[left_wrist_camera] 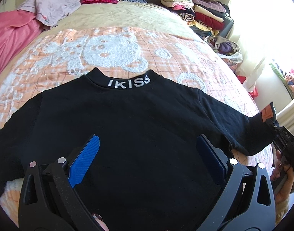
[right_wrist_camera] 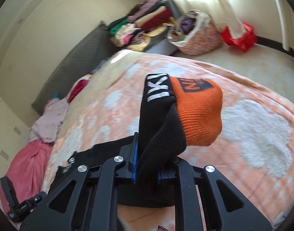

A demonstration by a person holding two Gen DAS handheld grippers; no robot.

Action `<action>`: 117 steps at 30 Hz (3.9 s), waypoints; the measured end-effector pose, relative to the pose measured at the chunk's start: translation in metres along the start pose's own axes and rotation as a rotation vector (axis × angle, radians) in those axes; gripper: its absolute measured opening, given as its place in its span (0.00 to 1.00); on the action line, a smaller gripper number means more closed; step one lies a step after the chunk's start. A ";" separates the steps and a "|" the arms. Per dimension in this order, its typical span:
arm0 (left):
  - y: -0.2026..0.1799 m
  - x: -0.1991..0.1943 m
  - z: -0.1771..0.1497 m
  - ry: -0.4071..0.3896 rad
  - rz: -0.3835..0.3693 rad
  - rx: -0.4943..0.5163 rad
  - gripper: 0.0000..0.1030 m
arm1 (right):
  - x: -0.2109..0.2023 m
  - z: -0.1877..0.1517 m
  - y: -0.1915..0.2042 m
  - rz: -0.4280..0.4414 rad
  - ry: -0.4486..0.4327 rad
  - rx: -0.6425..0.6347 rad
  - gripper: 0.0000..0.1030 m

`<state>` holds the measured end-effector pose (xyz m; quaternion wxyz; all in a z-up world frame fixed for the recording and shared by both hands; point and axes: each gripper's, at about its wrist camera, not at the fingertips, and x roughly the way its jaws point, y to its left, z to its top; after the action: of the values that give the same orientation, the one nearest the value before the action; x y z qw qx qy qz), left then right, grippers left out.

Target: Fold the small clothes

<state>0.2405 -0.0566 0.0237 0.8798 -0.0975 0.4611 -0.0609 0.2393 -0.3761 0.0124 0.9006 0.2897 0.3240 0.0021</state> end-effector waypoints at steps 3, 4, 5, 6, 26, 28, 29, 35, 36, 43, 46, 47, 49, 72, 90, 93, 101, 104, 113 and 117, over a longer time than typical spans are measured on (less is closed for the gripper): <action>0.010 -0.005 0.002 -0.006 -0.008 -0.023 0.92 | 0.001 -0.001 0.030 0.041 0.011 -0.057 0.13; 0.014 -0.006 0.002 -0.008 -0.010 -0.030 0.92 | 0.003 -0.003 0.041 0.052 0.014 -0.077 0.13; 0.016 -0.007 0.001 -0.009 -0.011 -0.036 0.92 | 0.003 -0.005 0.053 0.068 0.019 -0.103 0.13; 0.021 -0.009 0.001 -0.009 -0.012 -0.046 0.92 | 0.006 -0.006 0.064 0.077 0.024 -0.119 0.13; 0.104 -0.037 -0.012 -0.034 -0.050 -0.201 0.92 | 0.089 -0.118 0.231 0.094 0.219 -0.511 0.13; 0.112 -0.039 -0.013 -0.037 -0.054 -0.214 0.92 | 0.099 -0.134 0.241 0.069 0.239 -0.557 0.15; 0.116 -0.040 -0.014 -0.037 -0.055 -0.222 0.92 | 0.104 -0.140 0.243 0.064 0.252 -0.566 0.15; 0.130 -0.043 -0.016 -0.040 -0.069 -0.254 0.92 | 0.112 -0.174 0.257 0.088 0.301 -0.647 0.35; 0.132 -0.042 -0.016 -0.040 -0.070 -0.258 0.92 | 0.111 -0.176 0.259 0.098 0.310 -0.655 0.39; 0.135 -0.032 -0.019 -0.011 -0.143 -0.292 0.92 | 0.084 -0.185 0.254 0.242 0.370 -0.607 0.65; 0.131 -0.024 -0.022 0.010 -0.179 -0.303 0.91 | 0.069 -0.182 0.244 0.269 0.370 -0.566 0.66; 0.129 -0.021 -0.023 0.017 -0.197 -0.307 0.91 | 0.063 -0.180 0.237 0.249 0.363 -0.557 0.68; 0.124 -0.014 -0.025 0.034 -0.247 -0.321 0.87 | 0.056 -0.175 0.227 0.210 0.347 -0.537 0.69; 0.079 0.036 -0.014 0.067 -0.241 -0.265 0.04 | 0.009 -0.146 0.149 0.069 0.269 -0.346 0.70; 0.127 -0.030 -0.015 -0.106 -0.081 -0.238 0.04 | 0.014 -0.147 0.149 0.021 0.270 -0.336 0.73; 0.130 -0.027 -0.016 -0.089 -0.076 -0.235 0.04 | 0.015 -0.147 0.151 0.001 0.264 -0.350 0.73; 0.144 -0.034 -0.026 -0.088 -0.032 -0.251 0.06 | 0.019 -0.145 0.161 -0.009 0.258 -0.383 0.74; 0.143 -0.042 -0.026 -0.101 -0.024 -0.238 0.06 | 0.024 -0.145 0.167 -0.003 0.260 -0.402 0.74; 0.114 -0.031 -0.021 -0.071 -0.041 -0.140 0.07 | 0.054 -0.141 0.204 0.026 0.284 -0.496 0.74; 0.112 -0.008 -0.027 0.001 -0.012 -0.120 0.11 | 0.075 -0.142 0.210 0.016 0.321 -0.508 0.74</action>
<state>0.2158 0.0510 -0.0104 0.8719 -0.1527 0.4637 -0.0384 0.2545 -0.1131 -0.0095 0.8814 0.0534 0.4493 0.1360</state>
